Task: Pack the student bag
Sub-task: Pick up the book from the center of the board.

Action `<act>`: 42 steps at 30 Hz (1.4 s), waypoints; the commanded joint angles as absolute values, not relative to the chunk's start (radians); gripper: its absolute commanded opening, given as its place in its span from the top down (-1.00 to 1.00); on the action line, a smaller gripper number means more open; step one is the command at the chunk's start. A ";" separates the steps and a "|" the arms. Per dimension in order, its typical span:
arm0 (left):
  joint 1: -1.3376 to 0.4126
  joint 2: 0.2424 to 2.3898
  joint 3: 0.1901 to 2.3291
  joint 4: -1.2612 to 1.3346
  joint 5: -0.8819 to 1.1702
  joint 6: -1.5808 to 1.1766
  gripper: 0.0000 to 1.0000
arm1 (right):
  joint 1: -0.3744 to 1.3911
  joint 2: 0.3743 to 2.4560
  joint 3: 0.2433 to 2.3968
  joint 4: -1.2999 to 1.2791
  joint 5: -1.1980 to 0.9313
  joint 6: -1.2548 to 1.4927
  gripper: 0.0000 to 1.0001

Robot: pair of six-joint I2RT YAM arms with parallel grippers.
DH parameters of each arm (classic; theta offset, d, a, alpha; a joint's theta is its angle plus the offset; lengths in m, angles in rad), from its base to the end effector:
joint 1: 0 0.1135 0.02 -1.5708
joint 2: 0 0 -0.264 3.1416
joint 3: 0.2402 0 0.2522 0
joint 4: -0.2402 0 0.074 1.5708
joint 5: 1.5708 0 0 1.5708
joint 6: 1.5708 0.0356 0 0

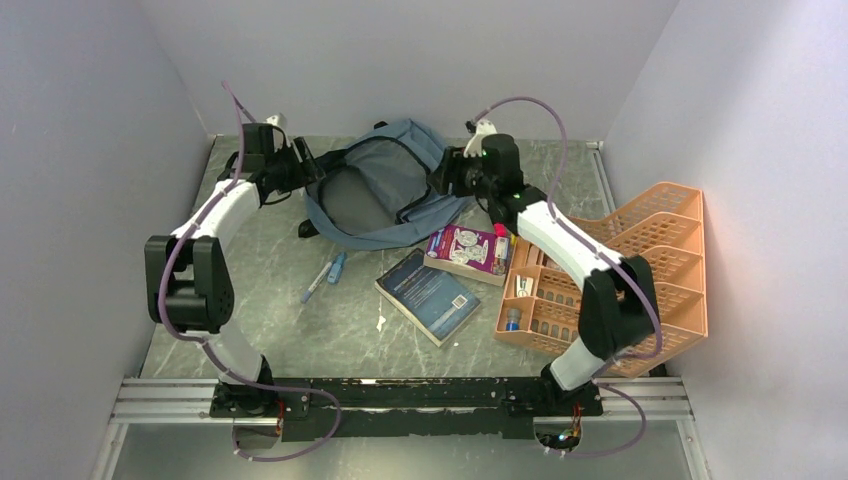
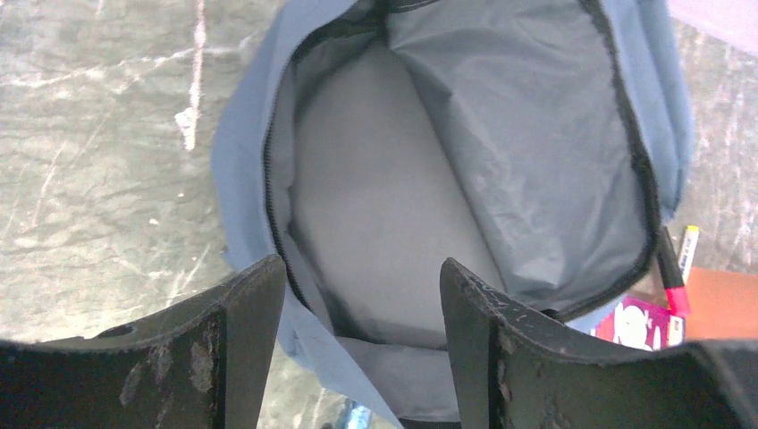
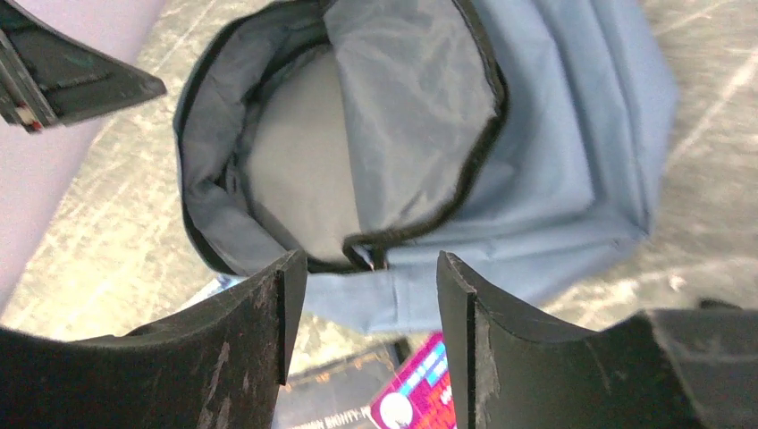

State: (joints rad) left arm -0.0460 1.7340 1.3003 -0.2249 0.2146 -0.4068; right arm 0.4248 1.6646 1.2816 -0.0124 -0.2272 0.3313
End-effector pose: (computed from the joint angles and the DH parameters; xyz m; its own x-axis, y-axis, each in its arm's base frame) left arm 0.3957 -0.0258 0.2589 -0.6458 -0.3573 -0.6747 -0.0461 0.9004 -0.4326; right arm 0.3563 0.1700 0.2986 -0.5241 0.1108 -0.8444 -0.4446 0.8101 0.3822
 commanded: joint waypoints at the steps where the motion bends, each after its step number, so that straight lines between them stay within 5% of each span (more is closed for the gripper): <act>1: -0.096 1.664 1.331 -0.228 0.244 -0.394 -0.37 | 0.422 1.514 1.134 0.032 -0.094 0.252 -0.20; 11: -0.123 1.500 1.200 -0.269 0.310 -0.356 -0.38 | 0.483 1.227 0.899 0.074 0.062 -0.149 -0.18; 22: -0.125 1.482 1.116 -0.270 0.354 -0.342 -0.34 | 0.707 1.338 0.982 -0.382 0.202 -0.447 -0.25; 23: -0.124 1.482 1.117 -0.271 0.352 -0.342 -0.34 | 0.721 1.343 0.970 -0.394 0.213 -0.454 -0.33; 24: -0.124 1.480 1.117 -0.272 0.352 -0.342 -0.34 | 0.733 1.349 0.960 -0.407 0.217 -0.456 -0.76; 25: -0.124 1.477 1.115 -0.270 0.354 -0.344 -0.34 | 0.747 1.358 0.950 -0.417 0.218 -0.460 -0.97; 42: -0.124 1.461 1.103 -0.268 0.342 -0.339 -0.33 | 0.789 1.480 0.821 -0.283 0.370 -0.683 -0.97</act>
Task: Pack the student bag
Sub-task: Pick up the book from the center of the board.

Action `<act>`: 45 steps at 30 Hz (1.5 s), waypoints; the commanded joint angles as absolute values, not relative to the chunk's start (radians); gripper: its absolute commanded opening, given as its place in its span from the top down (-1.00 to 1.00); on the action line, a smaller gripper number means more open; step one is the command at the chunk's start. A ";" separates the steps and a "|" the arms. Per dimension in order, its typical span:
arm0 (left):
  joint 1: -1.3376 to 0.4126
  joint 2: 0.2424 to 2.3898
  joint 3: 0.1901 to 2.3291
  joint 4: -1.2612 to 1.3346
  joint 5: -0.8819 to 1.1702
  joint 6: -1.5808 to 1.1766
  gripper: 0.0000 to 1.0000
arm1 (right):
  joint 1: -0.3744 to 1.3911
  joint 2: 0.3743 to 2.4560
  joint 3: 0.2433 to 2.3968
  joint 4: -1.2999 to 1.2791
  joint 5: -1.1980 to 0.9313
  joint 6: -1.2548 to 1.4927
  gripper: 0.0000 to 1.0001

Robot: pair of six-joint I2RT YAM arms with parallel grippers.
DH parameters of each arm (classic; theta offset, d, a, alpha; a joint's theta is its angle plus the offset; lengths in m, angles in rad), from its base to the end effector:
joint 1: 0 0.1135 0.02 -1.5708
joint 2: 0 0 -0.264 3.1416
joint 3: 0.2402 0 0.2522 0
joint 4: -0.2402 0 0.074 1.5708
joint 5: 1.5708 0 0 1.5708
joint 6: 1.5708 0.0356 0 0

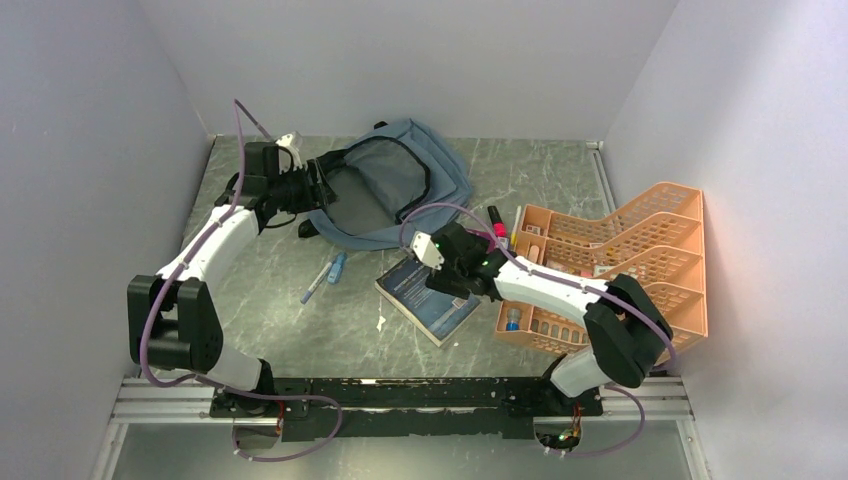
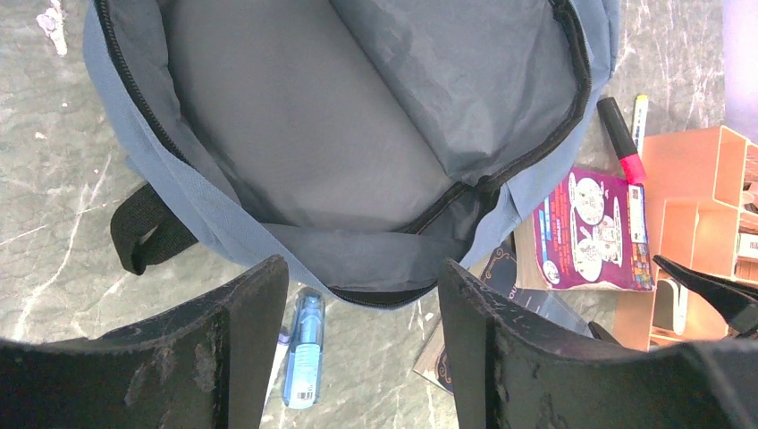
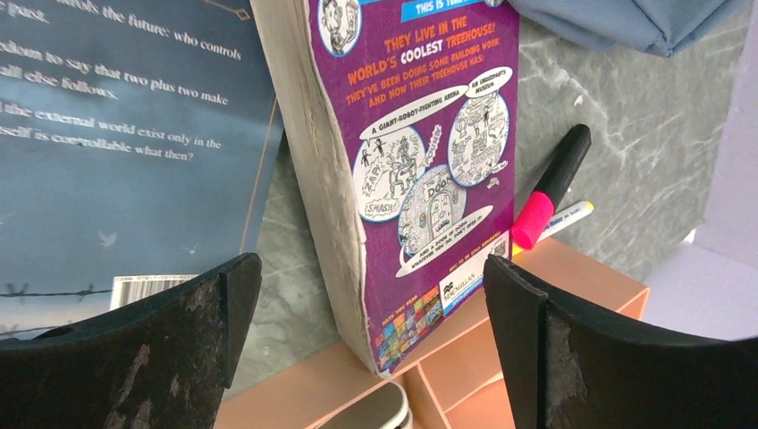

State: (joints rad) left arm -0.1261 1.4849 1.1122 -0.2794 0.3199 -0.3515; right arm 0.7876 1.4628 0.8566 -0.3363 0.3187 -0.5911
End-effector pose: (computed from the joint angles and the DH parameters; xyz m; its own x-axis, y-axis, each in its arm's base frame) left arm 0.3290 -0.0530 0.2778 -0.6917 -0.2418 -0.6805 0.1376 0.8809 -0.4528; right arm 0.2128 0.1979 0.1985 -0.1713 -0.9222 -0.3468 -0.7690 0.3452 -0.5380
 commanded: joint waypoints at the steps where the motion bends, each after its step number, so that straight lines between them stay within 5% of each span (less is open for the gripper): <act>1: -0.124 1.462 1.103 -0.270 0.344 -0.339 -0.33 | 0.789 1.480 0.812 -0.269 0.359 -0.697 -0.97; 32: -0.083 1.483 1.094 -0.254 0.403 -0.355 -0.32 | 0.719 1.714 0.767 -0.010 0.369 -0.835 -0.96; 45: -0.069 1.485 1.086 -0.243 0.423 -0.364 -0.31 | 0.702 1.743 0.798 -0.005 0.358 -0.781 -0.11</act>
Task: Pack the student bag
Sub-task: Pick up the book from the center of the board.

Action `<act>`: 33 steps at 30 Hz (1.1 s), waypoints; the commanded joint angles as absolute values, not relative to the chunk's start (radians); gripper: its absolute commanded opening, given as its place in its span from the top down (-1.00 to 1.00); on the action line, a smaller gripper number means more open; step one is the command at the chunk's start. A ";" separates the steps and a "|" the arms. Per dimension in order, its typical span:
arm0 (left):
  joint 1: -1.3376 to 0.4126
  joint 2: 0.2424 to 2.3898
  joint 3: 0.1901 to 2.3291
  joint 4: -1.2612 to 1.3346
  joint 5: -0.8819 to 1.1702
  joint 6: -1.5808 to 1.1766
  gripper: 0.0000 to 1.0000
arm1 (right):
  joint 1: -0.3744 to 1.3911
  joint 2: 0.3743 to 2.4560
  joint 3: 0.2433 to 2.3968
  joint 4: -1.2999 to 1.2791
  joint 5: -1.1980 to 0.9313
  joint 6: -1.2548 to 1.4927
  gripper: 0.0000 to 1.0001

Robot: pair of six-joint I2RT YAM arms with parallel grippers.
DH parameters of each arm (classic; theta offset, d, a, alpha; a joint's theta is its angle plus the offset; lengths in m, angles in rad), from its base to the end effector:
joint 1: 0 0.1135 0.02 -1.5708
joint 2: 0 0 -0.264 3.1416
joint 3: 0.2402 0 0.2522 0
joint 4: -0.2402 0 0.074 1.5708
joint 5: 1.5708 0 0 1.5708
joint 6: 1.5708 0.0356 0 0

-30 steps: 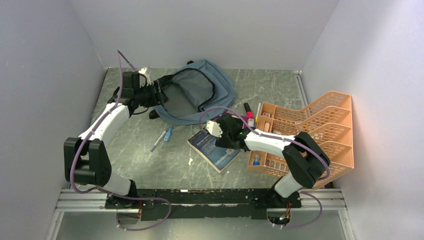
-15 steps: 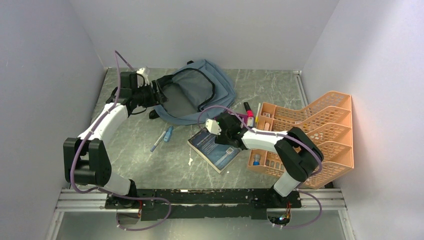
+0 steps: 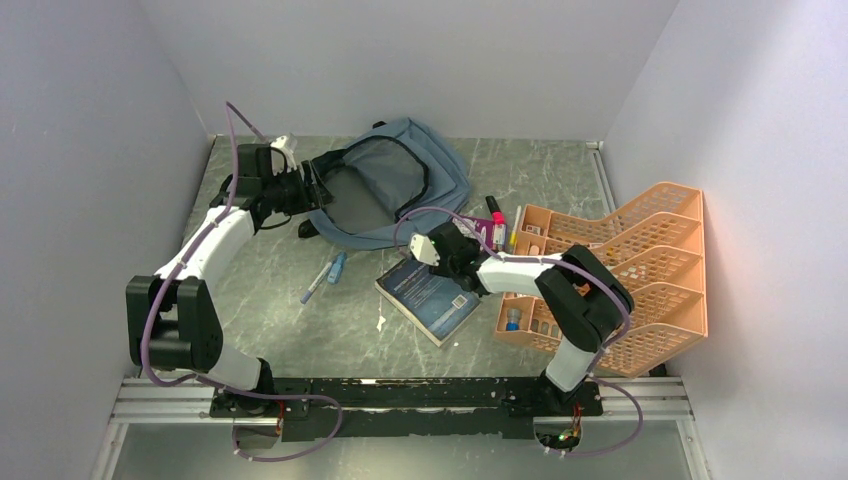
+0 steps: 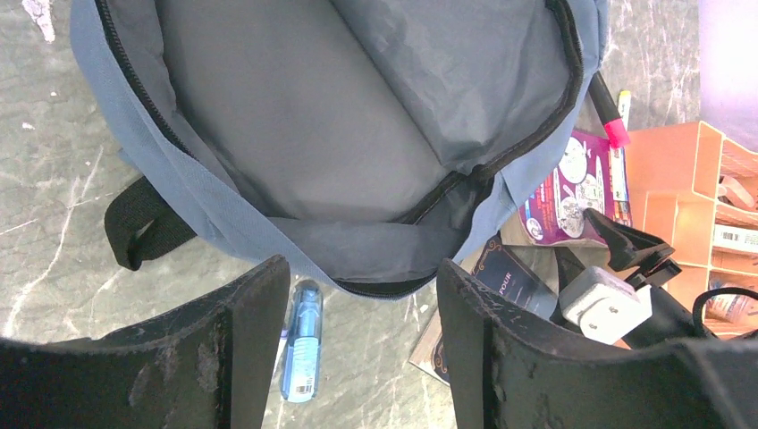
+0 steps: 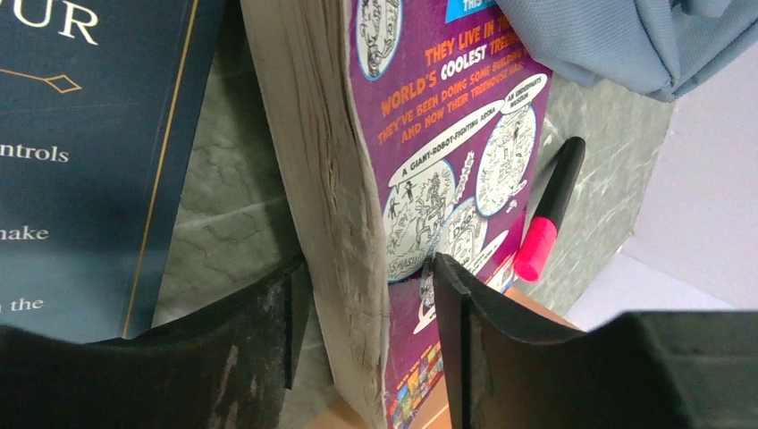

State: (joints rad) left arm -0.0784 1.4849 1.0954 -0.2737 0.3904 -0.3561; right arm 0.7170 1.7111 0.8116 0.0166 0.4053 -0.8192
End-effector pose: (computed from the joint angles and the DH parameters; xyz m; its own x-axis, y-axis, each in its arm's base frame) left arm 0.3289 -0.0394 0.2732 -0.7047 -0.2680 -0.6569 0.1341 0.8589 -0.4943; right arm 0.2535 0.2023 0.1380 -0.0943 -0.9729 -0.2110 -0.7090 0.2144 -0.6719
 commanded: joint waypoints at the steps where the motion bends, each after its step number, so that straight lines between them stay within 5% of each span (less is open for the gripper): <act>1: -0.069 1.484 1.086 -0.242 0.423 -0.364 -0.31 | 0.703 1.738 0.797 -0.005 0.359 -0.779 -0.01; 6: -0.068 1.483 1.083 -0.242 0.423 -0.364 -0.31 | 0.702 1.696 0.795 0.040 0.359 -0.765 0.36; 12: -0.069 1.477 1.070 -0.206 0.466 -0.374 -0.32 | 0.701 1.602 0.812 0.026 0.319 -0.729 0.59; 33: -0.176 1.466 1.082 -0.052 0.568 -0.451 -0.42 | 0.706 1.342 0.915 -0.251 0.097 -0.527 1.00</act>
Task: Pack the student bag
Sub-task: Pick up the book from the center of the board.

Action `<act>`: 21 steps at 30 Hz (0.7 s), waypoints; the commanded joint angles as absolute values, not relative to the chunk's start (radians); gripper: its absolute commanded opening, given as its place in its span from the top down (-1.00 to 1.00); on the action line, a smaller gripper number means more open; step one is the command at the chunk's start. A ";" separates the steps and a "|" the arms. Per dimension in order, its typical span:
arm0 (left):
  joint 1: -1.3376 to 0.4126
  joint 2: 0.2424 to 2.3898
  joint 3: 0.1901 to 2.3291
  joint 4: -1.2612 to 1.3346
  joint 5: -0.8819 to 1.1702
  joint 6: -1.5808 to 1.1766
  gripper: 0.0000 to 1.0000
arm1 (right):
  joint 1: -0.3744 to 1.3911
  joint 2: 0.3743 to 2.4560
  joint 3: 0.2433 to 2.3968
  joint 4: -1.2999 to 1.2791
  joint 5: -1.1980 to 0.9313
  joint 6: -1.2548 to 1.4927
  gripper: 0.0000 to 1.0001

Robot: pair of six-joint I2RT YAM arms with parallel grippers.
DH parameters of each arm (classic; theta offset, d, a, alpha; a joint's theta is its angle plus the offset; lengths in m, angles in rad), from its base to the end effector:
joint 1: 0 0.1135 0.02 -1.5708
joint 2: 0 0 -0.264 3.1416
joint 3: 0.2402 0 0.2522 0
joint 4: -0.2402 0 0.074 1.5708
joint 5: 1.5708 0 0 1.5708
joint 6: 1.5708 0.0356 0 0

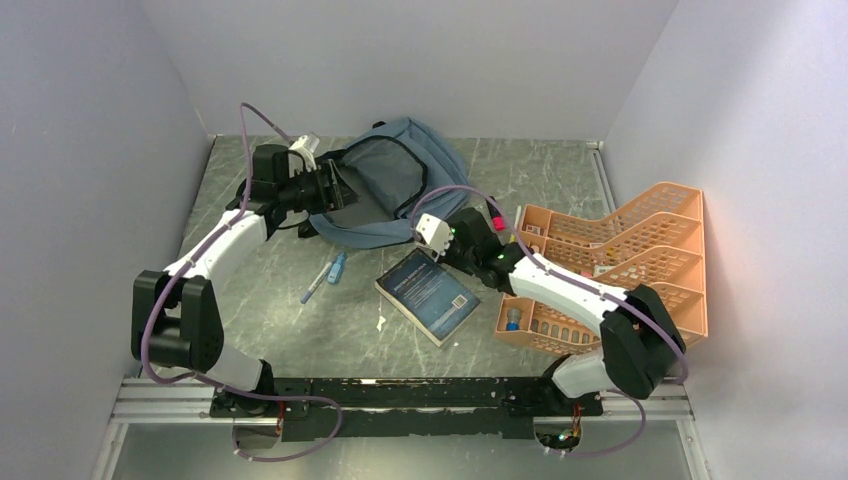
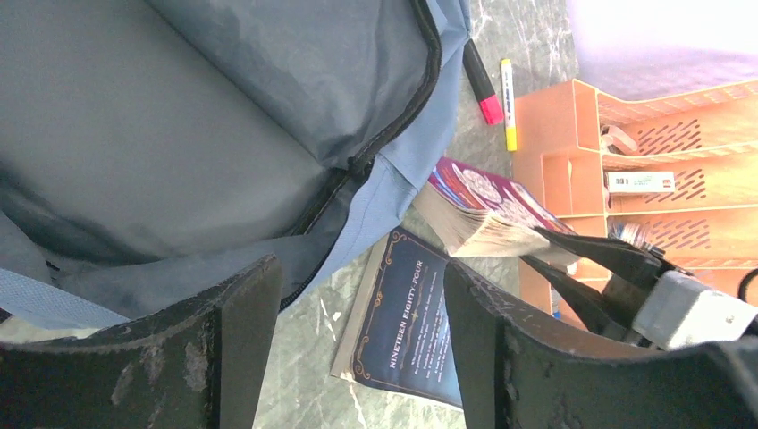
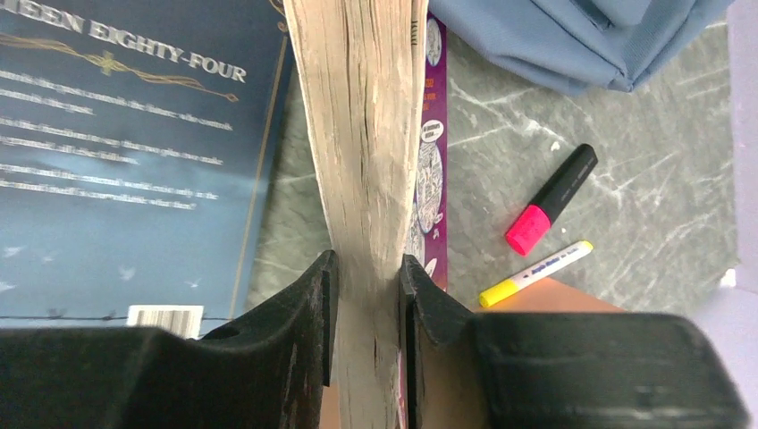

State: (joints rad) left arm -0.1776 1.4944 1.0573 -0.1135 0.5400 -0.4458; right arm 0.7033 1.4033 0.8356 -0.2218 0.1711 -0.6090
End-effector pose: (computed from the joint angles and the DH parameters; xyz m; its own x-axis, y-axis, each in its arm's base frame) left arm 0.3277 -0.0774 0.2727 -0.7159 -0.2472 -0.6529 0.3038 0.7317 -0.6102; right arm 0.2263 0.1840 0.2152 -0.1319 -0.8509 -0.5084 -0.7575 0.4174 -0.5020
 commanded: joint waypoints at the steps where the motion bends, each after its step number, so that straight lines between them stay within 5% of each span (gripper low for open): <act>1: -0.176 1.463 1.079 -0.043 0.577 -0.457 -0.42 | 0.709 1.336 0.928 -0.279 0.079 -0.509 1.00; 15: -0.175 1.344 1.024 0.061 0.620 -0.488 -0.45 | 0.715 1.146 0.953 -0.255 -0.057 -0.189 1.00; 21: -0.176 1.320 1.014 -0.023 0.636 -0.577 -0.50 | 0.717 1.003 0.805 -0.081 -0.141 -0.163 1.00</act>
